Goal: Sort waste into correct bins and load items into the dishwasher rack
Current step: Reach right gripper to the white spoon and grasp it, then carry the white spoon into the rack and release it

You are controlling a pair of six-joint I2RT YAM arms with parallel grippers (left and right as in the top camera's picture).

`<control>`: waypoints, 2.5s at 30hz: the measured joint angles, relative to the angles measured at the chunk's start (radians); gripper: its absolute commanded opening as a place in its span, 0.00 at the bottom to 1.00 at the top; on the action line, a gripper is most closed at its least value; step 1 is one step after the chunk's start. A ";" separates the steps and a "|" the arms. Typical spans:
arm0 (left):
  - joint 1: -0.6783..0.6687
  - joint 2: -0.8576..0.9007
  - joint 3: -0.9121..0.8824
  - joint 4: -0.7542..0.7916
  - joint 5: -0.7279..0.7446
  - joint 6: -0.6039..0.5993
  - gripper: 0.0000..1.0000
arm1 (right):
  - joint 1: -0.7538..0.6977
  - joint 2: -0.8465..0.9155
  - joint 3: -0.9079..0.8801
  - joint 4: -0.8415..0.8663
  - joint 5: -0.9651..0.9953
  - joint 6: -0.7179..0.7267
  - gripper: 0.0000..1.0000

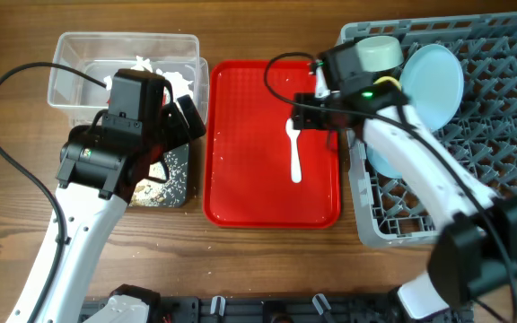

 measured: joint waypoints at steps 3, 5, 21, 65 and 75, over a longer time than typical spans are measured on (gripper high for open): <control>0.000 0.000 0.000 0.000 0.000 0.000 1.00 | 0.016 0.090 0.000 0.041 -0.007 0.040 0.62; 0.000 0.000 0.000 0.000 0.000 0.000 1.00 | 0.017 0.143 0.000 0.065 -0.006 0.060 0.61; 0.000 0.000 0.000 0.000 0.000 0.000 1.00 | 0.014 0.316 0.006 0.195 -0.010 0.120 0.13; 0.000 0.000 0.000 0.000 0.000 0.000 1.00 | -0.223 0.044 0.063 0.036 0.288 -0.481 0.77; 0.000 0.000 0.000 0.000 0.000 0.000 1.00 | -0.227 -0.053 0.158 -0.211 0.192 -0.462 1.00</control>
